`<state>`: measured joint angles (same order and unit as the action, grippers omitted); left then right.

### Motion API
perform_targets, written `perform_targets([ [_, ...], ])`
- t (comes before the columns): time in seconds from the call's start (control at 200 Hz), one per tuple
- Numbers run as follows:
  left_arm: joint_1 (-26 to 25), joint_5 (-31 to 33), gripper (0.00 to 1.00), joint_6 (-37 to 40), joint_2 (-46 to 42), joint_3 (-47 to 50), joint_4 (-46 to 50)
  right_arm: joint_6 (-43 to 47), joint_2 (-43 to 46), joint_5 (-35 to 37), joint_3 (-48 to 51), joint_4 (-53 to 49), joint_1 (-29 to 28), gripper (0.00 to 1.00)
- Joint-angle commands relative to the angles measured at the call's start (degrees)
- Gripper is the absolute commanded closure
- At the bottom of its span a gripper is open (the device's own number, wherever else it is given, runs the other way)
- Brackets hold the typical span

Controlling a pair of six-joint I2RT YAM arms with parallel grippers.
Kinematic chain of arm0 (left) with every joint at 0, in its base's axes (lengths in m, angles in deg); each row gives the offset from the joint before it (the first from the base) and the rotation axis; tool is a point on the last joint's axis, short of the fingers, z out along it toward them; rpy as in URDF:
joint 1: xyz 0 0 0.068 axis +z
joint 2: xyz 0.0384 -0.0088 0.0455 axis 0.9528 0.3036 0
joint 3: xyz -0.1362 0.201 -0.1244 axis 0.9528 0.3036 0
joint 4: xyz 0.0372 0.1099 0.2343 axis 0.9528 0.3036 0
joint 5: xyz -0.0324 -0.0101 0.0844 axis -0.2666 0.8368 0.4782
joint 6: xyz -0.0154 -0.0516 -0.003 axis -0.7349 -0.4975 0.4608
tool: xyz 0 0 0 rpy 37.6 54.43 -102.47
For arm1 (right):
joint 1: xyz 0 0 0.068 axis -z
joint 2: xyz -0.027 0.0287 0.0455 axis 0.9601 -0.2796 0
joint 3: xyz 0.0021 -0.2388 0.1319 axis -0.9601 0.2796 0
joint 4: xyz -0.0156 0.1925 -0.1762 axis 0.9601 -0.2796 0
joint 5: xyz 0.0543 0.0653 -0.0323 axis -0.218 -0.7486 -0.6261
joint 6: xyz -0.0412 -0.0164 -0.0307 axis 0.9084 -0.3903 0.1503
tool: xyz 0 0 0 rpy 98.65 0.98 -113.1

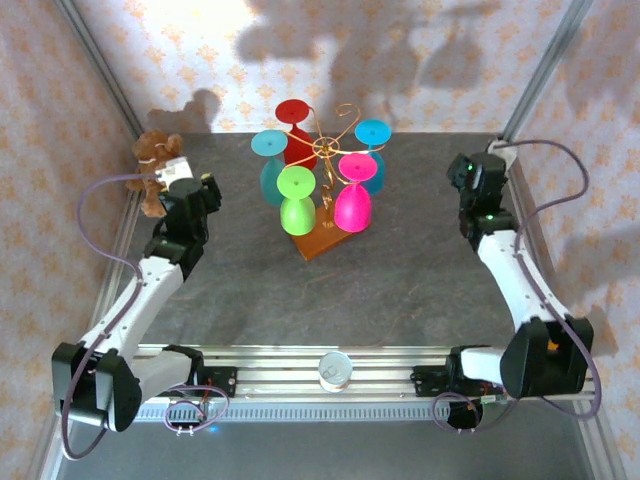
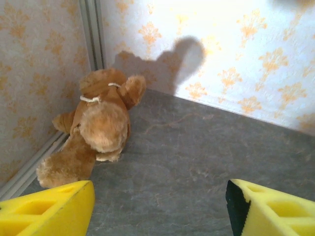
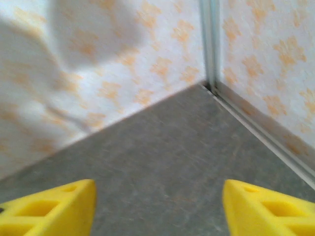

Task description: Take the wine glass off the wine glass rack

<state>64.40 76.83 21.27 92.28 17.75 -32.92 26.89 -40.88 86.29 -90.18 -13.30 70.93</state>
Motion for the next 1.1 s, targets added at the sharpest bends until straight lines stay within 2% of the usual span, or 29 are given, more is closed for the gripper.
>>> perform_targets([
  [0.0,-0.5,-2.5,0.26,-5.3,-2.4,-8.7,17.0,-10.2,2.7,-13.4,-8.2,-21.2,0.2,0.40],
  [0.06,-0.5,-5.1,0.26,-6.4,-3.1,-11.4,21.2,-14.7,4.7,-21.9,-11.1,-22.6,0.2,0.40],
  [0.145,-0.8,-9.5,0.27,-7.7,-4.5,-12.6,24.7,-21.9,5.7,-34.8,-12.4,-20.1,0.0,0.33],
  [0.22,-1.3,-12.7,0.27,-8.5,-6.3,-12.1,25.6,-27.2,6.2,-41.3,-12.4,-17.4,-1.0,0.30],
  [0.36,-1.8,-15.7,0.30,-9.1,-7.3,-12.2,27.5,-30.4,5.9,-42.6,-12.0,-14.2,-8.3,0.26],
  [0.486,-2.0,-17.3,0.30,-9.2,-6.7,-13.4,28.9,-33.2,4.0,-44.2,-11.3,-12.0,-11.4,0.29],
  [0.816,-2.2,-17.1,0.30,-9.4,-7.1,-12.8,27.8,-37.7,3.3,-47.7,-8.9,-6.2,-13.0,0.41],
  [1.096,-2.2,-15.6,0.30,-9.5,-7.7,-11.4,27.5,-39.3,0.7,-49.5,-8.0,-3.9,-14.4,0.47],
])
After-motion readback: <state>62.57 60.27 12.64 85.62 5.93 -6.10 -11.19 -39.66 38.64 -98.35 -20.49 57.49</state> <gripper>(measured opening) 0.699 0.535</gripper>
